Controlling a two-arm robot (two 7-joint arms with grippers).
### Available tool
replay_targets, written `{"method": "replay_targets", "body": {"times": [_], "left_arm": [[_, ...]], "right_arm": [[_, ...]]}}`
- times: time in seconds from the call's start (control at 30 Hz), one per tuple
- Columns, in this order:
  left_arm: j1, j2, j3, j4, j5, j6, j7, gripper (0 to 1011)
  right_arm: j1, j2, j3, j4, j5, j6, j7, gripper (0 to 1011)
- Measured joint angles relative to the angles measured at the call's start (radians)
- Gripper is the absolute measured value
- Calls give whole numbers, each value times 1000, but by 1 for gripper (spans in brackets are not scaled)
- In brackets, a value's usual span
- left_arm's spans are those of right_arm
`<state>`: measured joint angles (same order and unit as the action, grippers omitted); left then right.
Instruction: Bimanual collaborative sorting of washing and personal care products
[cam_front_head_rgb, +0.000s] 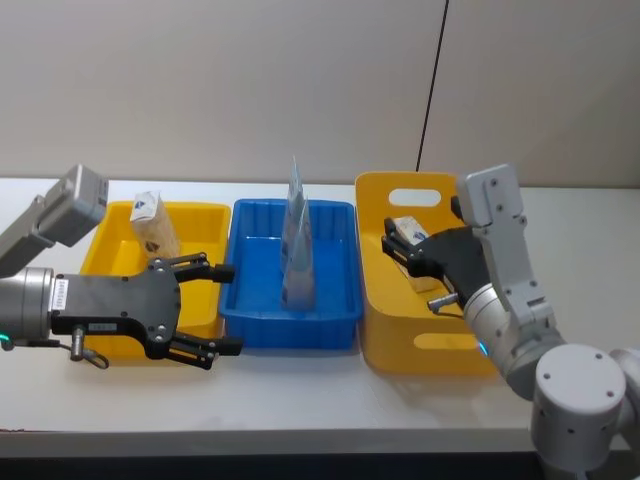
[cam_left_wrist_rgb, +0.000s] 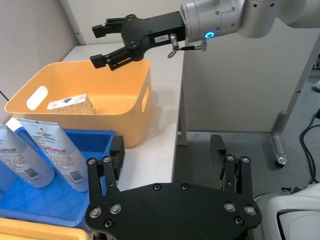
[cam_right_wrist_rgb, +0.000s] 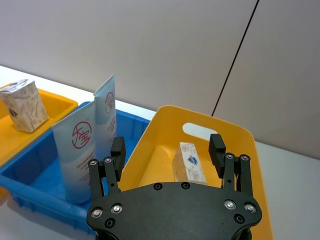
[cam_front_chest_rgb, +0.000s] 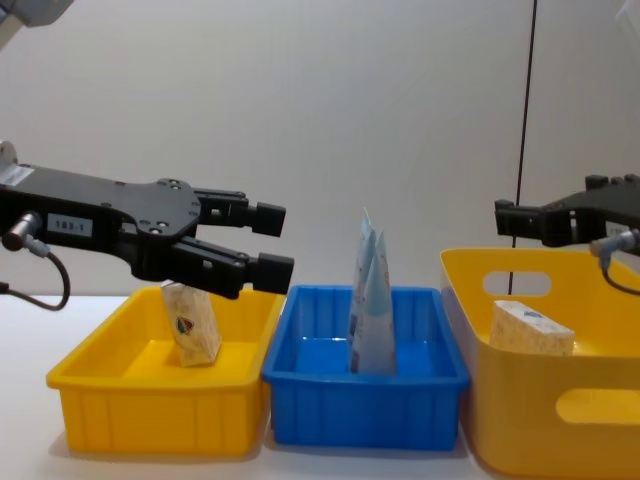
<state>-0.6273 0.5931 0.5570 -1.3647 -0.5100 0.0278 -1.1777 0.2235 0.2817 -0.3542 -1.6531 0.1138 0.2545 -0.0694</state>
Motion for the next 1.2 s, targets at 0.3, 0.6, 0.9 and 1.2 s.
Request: {"method": "replay_targets", "body": {"times": [0.3,0.6,0.9,1.2], "left_arm": [[0,0,0,0,0,0,0,1001],[0,0,0,0,0,0,0,1001],[0,0,0,0,0,0,0,1001],[0,0,0,0,0,0,0,1001]], "right_arm": [[-50,-30,-10,-47,-30,35,-56,1004],[-75,-70,-33,-63,-50,55,-87,1003],[-79,-110,-65,-58,-64,63,-93,1004],[-61,-149,-95,-22,-83,64,-97,1004]]}}
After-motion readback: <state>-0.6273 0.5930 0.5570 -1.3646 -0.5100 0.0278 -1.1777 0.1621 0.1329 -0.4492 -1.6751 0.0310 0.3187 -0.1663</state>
